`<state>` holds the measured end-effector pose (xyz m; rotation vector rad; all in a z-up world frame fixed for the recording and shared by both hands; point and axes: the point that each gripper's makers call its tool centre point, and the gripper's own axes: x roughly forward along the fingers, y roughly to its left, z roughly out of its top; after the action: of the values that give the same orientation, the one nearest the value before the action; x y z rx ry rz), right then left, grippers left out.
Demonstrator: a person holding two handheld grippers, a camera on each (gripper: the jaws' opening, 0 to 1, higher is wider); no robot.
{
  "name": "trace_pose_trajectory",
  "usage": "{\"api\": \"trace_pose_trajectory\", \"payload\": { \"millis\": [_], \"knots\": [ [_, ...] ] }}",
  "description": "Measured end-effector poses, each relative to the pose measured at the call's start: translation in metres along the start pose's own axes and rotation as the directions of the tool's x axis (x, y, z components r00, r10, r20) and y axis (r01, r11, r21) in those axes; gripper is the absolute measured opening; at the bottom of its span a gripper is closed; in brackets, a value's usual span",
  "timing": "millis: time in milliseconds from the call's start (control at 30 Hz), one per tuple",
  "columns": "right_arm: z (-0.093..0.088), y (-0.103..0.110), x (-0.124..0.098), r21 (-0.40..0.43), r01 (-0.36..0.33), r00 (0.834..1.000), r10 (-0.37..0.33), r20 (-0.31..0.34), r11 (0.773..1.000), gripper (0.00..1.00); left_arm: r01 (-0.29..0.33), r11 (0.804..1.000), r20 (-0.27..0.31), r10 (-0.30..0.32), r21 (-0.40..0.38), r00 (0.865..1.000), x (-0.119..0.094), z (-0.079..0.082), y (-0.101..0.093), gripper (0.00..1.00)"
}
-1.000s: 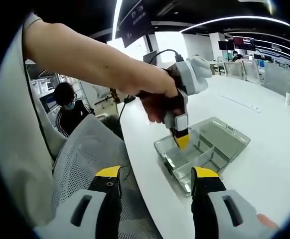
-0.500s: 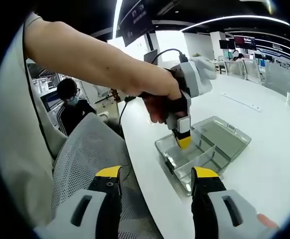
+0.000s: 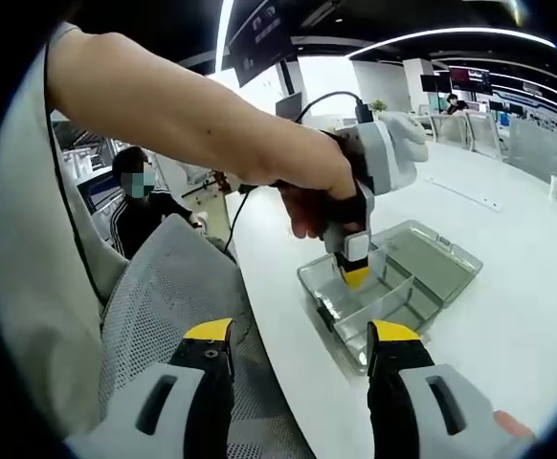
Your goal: Insert the divider into the dual guide fixture by aligning both edges with the guide slots and pushing it downward to the bottom, including one-sided entry, uneven engagement, binding, and posture correction.
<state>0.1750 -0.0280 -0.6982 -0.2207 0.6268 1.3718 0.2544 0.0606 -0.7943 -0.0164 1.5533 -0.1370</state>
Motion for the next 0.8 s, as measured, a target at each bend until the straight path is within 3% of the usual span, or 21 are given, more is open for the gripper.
{"api": "trace_pose_trajectory", "payload": {
  "millis": [800],
  "knots": [
    [-0.0005,-0.0029,-0.002,0.004,0.005,1.0,-0.005,0.004,1.0,0.52,-0.03,0.999,-0.019,0.03,0.014,0.999,0.0069,-0.0003,-0.0004,0.01]
  ]
}}
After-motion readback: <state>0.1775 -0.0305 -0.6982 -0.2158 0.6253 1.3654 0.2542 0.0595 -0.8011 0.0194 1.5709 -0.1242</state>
